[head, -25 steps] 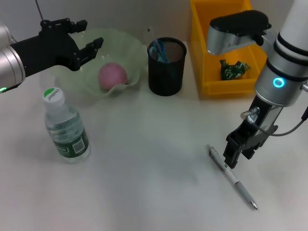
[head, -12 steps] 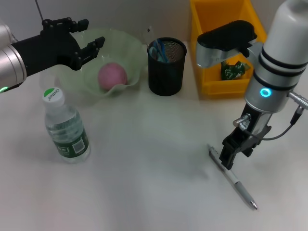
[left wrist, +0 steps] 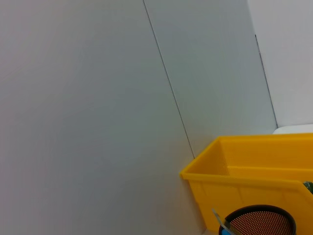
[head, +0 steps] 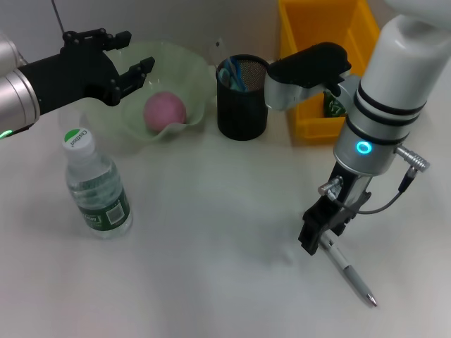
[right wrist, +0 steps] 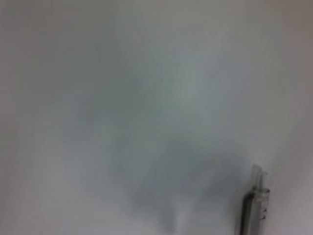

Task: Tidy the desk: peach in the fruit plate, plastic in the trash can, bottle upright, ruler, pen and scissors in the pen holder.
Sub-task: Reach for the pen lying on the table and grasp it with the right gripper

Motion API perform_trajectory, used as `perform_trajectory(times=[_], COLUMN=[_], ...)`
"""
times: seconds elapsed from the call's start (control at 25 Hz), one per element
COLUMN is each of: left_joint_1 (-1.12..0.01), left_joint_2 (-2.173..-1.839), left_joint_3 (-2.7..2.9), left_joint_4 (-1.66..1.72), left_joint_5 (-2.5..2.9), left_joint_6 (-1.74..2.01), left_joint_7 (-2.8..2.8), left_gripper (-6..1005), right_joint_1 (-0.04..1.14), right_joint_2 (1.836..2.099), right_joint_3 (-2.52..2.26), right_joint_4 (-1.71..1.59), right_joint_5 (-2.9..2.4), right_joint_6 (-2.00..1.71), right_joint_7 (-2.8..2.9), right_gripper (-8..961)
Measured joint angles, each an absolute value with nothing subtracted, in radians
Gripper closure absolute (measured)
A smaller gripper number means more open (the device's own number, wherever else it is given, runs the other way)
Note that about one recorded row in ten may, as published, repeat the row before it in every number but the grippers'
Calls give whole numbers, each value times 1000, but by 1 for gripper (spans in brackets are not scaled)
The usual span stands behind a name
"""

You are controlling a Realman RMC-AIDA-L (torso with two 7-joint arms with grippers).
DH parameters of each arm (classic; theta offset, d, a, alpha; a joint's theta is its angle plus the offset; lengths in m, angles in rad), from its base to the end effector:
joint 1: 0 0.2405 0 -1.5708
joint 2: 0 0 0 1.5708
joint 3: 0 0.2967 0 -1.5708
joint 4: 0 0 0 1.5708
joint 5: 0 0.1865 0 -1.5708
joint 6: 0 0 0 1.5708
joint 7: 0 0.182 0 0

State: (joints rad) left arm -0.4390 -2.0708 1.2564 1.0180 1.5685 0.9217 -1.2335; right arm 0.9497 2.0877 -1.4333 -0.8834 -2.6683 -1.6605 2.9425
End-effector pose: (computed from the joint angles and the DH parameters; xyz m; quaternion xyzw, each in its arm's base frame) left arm -0.2121 0.4144 -0.0287 -0.9151 -0.0269 -0.1863 0.3565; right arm 0.2127 0.3664 -0.0888 -0.8162 0.4714 -0.3120 0.1194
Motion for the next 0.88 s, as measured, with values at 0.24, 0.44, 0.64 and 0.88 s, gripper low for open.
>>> perform_trajectory(times=[0.24, 0.44, 0.64, 0.88], left_joint_1=[-438, -437, -437, -441], left_joint_2=[-2071, -2070, -2069, -2069], left_joint_3=[1256, 1256, 1256, 1256], left_joint_4=[1017, 1017, 1018, 1017], left_joint_5=[1561, 1560, 1560, 1560], left_joint_6=[922, 922, 922, 922], left_joint_7=[-1233, -1233, -1233, -1233], left_gripper=[499, 499, 499, 500], right_joint_1=[951, 953, 960, 964], right_joint_2=[2090, 2091, 2090, 2083], right_joint_3=[-1439, -1433, -1429, -1418], right_joint_4=[-880, -870, -859, -882], right_joint_5=[-2663, -2656, -2656, -2704], right_joint_6=[-1675, -1691, -1718, -1778], right_joint_7=[2953, 2957, 2958, 2958], right_gripper=[348, 349, 350, 351])
